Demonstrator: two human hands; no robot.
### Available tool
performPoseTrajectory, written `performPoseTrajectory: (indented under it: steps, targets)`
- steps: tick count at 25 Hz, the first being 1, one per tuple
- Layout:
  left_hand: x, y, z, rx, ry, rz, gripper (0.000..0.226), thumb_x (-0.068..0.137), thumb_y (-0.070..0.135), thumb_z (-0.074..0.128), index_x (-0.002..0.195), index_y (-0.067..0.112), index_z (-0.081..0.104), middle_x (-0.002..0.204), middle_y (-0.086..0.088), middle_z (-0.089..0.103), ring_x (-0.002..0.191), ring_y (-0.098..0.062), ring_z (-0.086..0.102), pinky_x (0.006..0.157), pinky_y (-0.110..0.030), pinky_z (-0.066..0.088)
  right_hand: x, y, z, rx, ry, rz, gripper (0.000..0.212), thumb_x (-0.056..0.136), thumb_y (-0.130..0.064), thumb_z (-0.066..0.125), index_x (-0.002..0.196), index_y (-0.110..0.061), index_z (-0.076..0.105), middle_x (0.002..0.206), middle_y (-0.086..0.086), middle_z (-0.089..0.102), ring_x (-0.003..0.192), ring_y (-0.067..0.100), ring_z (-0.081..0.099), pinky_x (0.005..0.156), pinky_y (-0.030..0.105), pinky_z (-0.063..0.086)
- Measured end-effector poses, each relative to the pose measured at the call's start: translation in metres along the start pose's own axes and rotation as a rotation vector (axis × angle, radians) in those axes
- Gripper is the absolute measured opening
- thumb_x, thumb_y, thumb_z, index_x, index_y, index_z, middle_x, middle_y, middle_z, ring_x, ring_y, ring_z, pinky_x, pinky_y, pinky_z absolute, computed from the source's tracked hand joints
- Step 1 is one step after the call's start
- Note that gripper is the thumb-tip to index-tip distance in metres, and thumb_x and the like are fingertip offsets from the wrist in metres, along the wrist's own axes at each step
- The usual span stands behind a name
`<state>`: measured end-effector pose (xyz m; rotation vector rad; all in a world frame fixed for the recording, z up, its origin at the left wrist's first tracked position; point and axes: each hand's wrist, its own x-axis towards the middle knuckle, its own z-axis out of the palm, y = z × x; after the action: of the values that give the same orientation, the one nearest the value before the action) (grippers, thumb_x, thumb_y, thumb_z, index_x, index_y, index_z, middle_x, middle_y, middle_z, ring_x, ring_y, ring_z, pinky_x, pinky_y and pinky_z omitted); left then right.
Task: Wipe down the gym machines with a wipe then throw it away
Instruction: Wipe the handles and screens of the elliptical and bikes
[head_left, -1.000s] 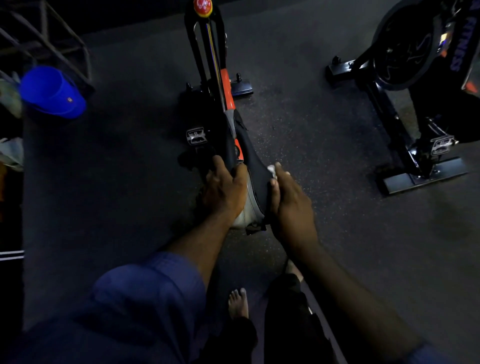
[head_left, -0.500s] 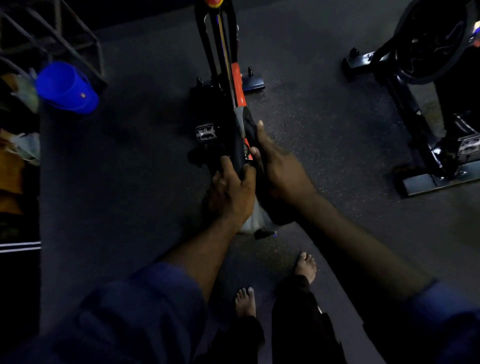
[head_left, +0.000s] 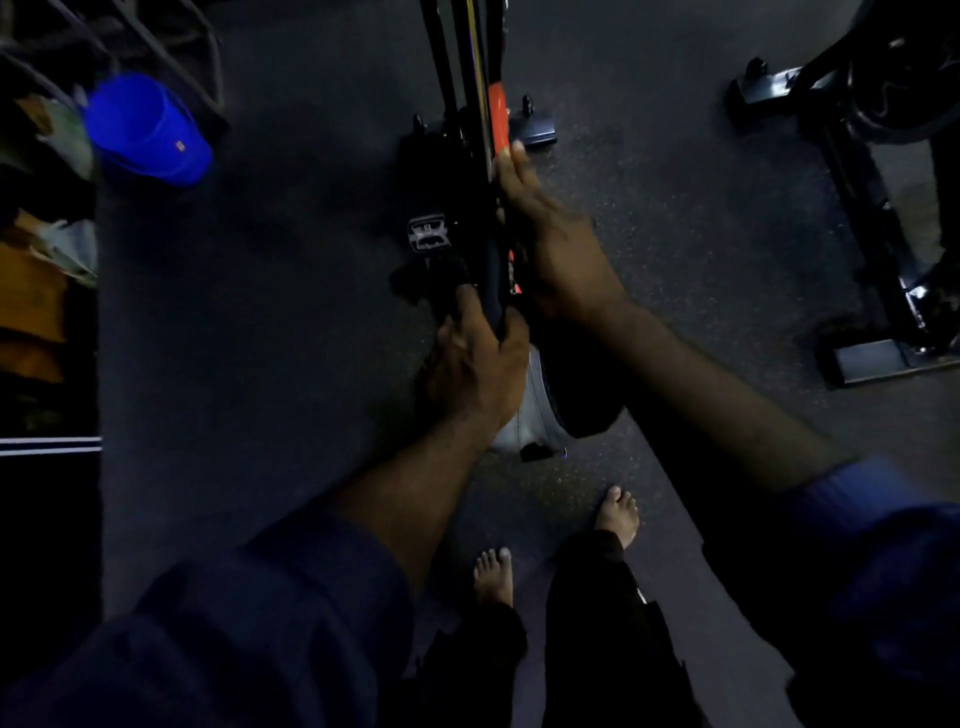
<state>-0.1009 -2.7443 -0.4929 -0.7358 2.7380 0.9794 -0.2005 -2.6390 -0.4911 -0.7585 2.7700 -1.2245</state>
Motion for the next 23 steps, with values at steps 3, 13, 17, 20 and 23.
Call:
performPoseTrajectory:
  steps: [3,13,17,20,23]
  targets:
    - [-0.003,0.006,-0.006,-0.025,-0.035,0.016,0.045,0.104,0.056,0.044,0.13,0.02,0.046,0.122,-0.014,0.065,0.108,-0.039,0.063,0.088,-0.048,0.052,-0.04,-0.018,-0.003,0.104,0.038,0.129,0.061,0.104,-0.009,0.051,0.161,-0.002,0.03,0.168,0.015,0.028,0.154,0.023,0.032,0.125,0.029,0.029]
    - [-0.005,0.005,-0.003,-0.002,-0.014,0.016,0.04,0.102,0.058,0.045,0.121,0.023,0.045,0.118,-0.012,0.066,0.103,-0.038,0.063,0.084,-0.047,0.053,0.013,-0.005,-0.005,0.156,0.001,0.262,0.056,0.107,-0.03,0.043,0.16,-0.012,0.038,0.16,0.015,0.043,0.145,0.028,0.046,0.113,0.018,0.033]
    - [-0.008,0.007,-0.007,0.015,-0.025,-0.001,0.042,0.102,0.064,0.041,0.113,0.024,0.043,0.114,-0.014,0.066,0.103,-0.04,0.063,0.08,-0.044,0.051,-0.066,-0.014,-0.013,0.049,-0.033,0.353,0.052,0.111,-0.029,0.046,0.161,-0.028,0.034,0.136,0.019,0.066,0.116,0.04,0.064,0.088,0.037,0.043]
    - [-0.005,0.005,-0.006,0.03,-0.02,0.005,0.04,0.103,0.061,0.042,0.116,0.022,0.044,0.114,-0.015,0.065,0.104,-0.039,0.062,0.078,-0.043,0.047,-0.043,-0.01,-0.006,0.027,-0.001,0.329,0.051,0.111,-0.029,0.046,0.161,-0.025,0.036,0.139,0.017,0.064,0.118,0.041,0.063,0.09,0.039,0.044]
    - [-0.005,0.002,0.001,0.024,0.011,0.034,0.041,0.101,0.062,0.041,0.113,0.023,0.046,0.107,-0.01,0.066,0.096,-0.036,0.063,0.08,-0.046,0.053,0.009,0.003,0.007,0.18,0.092,0.28,0.049,0.11,-0.029,0.045,0.158,-0.017,0.043,0.151,0.01,0.057,0.133,0.028,0.057,0.097,0.005,0.036]
